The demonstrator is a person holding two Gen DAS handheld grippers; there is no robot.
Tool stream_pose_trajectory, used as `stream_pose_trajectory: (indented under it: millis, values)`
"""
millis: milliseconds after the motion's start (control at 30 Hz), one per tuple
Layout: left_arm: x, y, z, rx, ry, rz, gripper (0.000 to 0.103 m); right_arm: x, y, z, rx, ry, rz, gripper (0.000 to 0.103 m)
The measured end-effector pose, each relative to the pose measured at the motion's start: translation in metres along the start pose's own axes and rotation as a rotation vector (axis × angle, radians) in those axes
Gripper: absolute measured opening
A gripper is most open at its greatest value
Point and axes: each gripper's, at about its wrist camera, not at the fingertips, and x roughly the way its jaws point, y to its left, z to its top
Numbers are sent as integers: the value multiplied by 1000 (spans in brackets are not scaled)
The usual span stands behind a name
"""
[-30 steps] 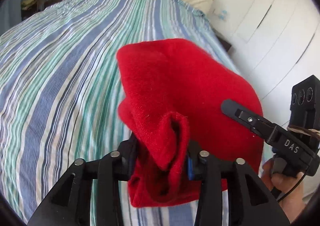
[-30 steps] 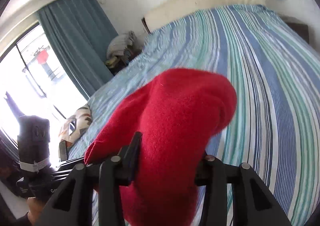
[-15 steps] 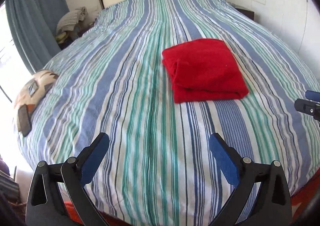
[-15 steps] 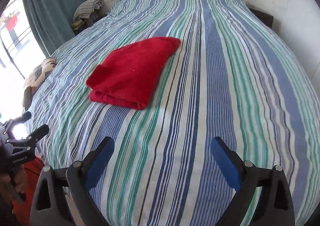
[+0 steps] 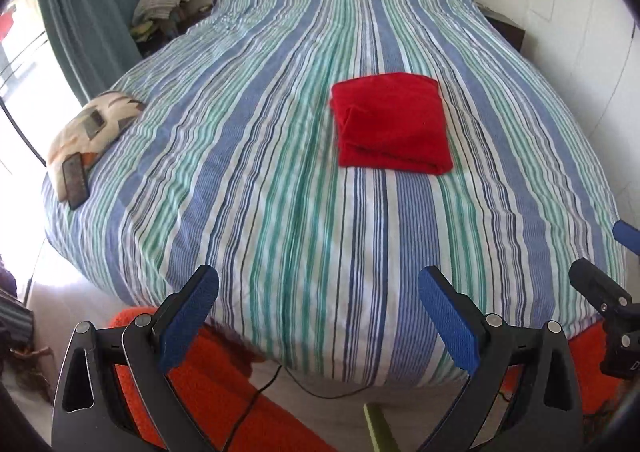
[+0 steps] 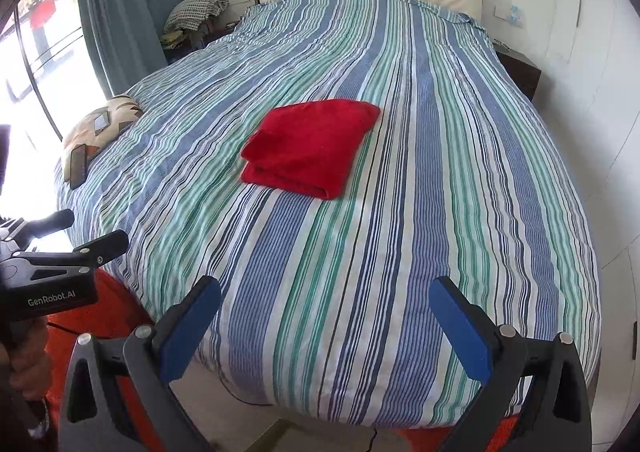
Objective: Fold small clothes
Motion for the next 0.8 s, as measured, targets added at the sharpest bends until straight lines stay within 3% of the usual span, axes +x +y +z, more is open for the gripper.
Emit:
stream_pose_trajectory:
  millis: [233, 800]
  values:
    - [-16, 3, -13, 2, -2, 20, 101, -22, 12, -17, -22, 25, 19, 103]
    - [-52, 6, -26, 56, -11, -20, 102, -56, 27, -11, -66, 23, 37, 103]
